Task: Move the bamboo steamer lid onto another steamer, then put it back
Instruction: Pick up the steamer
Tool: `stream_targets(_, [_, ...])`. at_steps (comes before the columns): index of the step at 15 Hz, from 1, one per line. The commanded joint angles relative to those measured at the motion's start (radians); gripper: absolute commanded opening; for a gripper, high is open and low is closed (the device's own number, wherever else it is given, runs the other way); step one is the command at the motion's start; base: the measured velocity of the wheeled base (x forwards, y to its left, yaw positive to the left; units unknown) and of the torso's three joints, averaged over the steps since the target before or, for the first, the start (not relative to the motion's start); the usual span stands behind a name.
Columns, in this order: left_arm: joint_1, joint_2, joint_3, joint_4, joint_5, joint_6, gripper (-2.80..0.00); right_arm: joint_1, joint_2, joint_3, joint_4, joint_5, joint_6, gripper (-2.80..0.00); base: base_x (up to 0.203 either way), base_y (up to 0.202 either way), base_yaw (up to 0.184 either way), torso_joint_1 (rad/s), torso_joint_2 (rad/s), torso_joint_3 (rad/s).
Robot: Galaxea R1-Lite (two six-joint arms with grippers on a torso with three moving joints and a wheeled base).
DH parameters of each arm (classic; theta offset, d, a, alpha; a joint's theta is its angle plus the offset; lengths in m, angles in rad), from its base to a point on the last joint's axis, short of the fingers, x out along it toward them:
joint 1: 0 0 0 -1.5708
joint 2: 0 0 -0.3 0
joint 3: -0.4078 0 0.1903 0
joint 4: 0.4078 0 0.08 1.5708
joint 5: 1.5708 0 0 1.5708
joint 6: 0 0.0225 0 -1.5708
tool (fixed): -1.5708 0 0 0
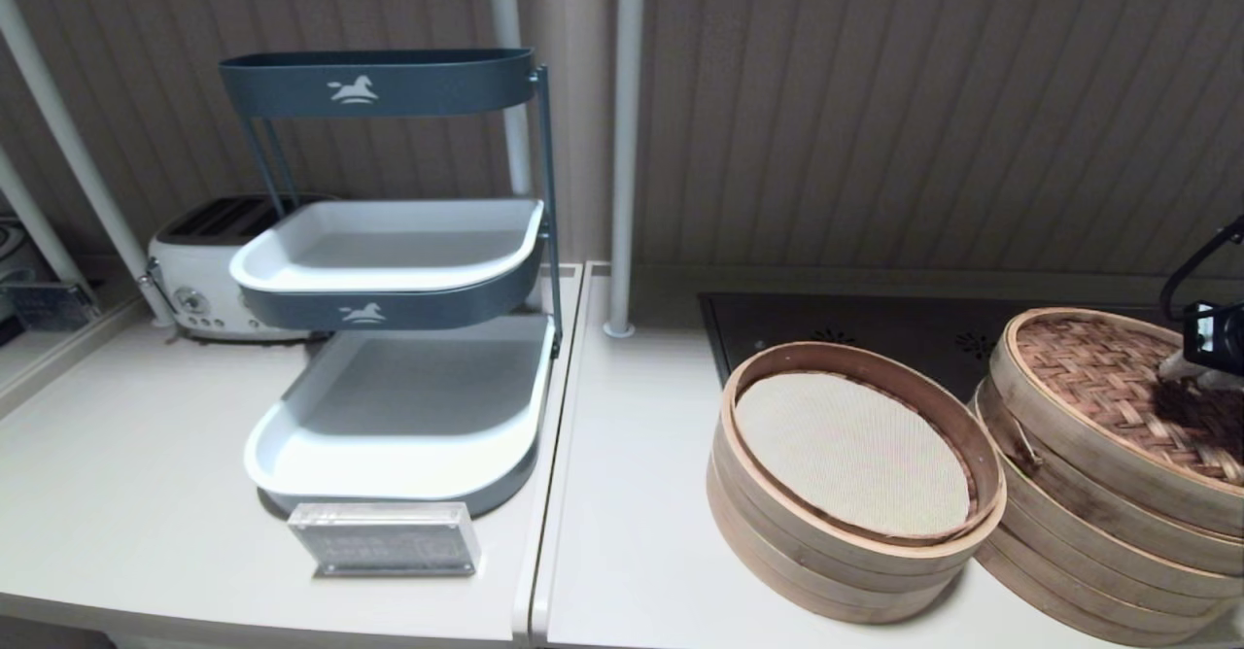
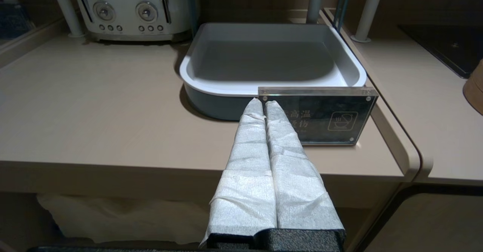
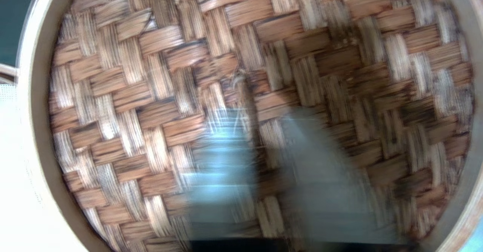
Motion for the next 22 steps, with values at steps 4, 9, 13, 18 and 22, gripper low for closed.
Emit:
stream_targets(4, [0.000, -0.003, 0.028, -0.001, 0.000, 0.000, -2.80, 0.004, 0.005, 0.024, 0.006, 0.028, 0.000, -2.80, 0.000, 0.000, 0.000, 0.000, 0.00, 0.000])
stream_targets(9, [0.000, -0.003, 0.028, 0.000, 0.001, 0.001, -2.80, 0.004, -0.018, 0.004, -0.020, 0.084, 0.005, -2.80, 0.000, 0.000, 0.000, 0.000, 0.00, 0.000])
stream_targets(13, [0.000, -0.002, 0.028, 0.000, 0.000, 0.000, -2.80, 0.004, -0.036, -0.038, -0.016, 0.083, 0.001, -2.80, 0.000, 0.000, 0.000, 0.000, 0.00, 0.000])
stream_targets(18, [0.000, -0.002, 0.028, 0.000, 0.001, 0.001, -2.80, 0.016, -0.045, -0.055, -0.013, 0.083, 0.002, -2.80, 0.000, 0.000, 0.000, 0.000, 0.00, 0.000])
stream_targets(22, [0.000, -0.002, 0.028, 0.000, 0.000, 0.000, -2.80, 0.047, -0.061, -0.054, -0.013, 0.083, 0.009, -2.80, 0.000, 0.000, 0.000, 0.000, 0.00, 0.000])
